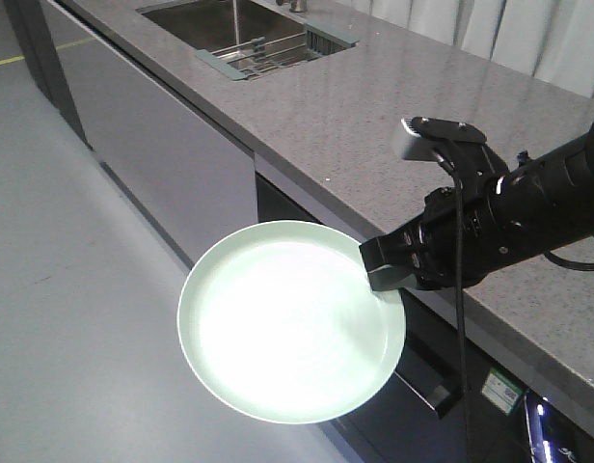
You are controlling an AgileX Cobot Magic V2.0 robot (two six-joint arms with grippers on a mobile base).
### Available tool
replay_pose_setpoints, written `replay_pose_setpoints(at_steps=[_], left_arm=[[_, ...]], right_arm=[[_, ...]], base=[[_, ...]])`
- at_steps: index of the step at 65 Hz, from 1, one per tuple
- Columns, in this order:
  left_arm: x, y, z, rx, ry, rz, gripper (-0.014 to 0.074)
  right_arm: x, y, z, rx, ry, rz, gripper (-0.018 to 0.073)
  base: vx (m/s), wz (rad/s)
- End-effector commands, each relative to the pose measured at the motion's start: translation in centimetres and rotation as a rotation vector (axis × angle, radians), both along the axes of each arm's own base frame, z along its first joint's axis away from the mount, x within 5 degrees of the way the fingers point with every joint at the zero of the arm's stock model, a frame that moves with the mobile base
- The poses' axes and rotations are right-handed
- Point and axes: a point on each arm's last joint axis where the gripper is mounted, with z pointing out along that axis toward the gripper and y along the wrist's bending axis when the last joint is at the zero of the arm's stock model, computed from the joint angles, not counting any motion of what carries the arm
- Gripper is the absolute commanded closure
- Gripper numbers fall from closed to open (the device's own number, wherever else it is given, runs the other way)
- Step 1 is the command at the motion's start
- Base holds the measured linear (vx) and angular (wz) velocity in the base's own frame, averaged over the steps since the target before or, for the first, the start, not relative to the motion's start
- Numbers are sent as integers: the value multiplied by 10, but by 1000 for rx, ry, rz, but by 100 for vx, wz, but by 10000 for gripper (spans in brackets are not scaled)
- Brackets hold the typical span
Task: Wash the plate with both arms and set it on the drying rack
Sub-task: 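Carry the plate in the right gripper while driving away from the counter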
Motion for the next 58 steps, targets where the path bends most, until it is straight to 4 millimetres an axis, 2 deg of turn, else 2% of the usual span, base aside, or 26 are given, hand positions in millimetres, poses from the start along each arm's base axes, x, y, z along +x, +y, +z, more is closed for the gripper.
replay_pose_setpoints(at_steps=[1, 58], left_arm=[[-3, 0, 18, -5, -120, 2, 603], [-3, 0, 18, -5, -120, 2, 603]], right_arm=[[-2, 0, 19, 57, -73, -16, 568], [-2, 0, 19, 57, -73, -16, 568]], base=[[-8, 34], [-6, 32]])
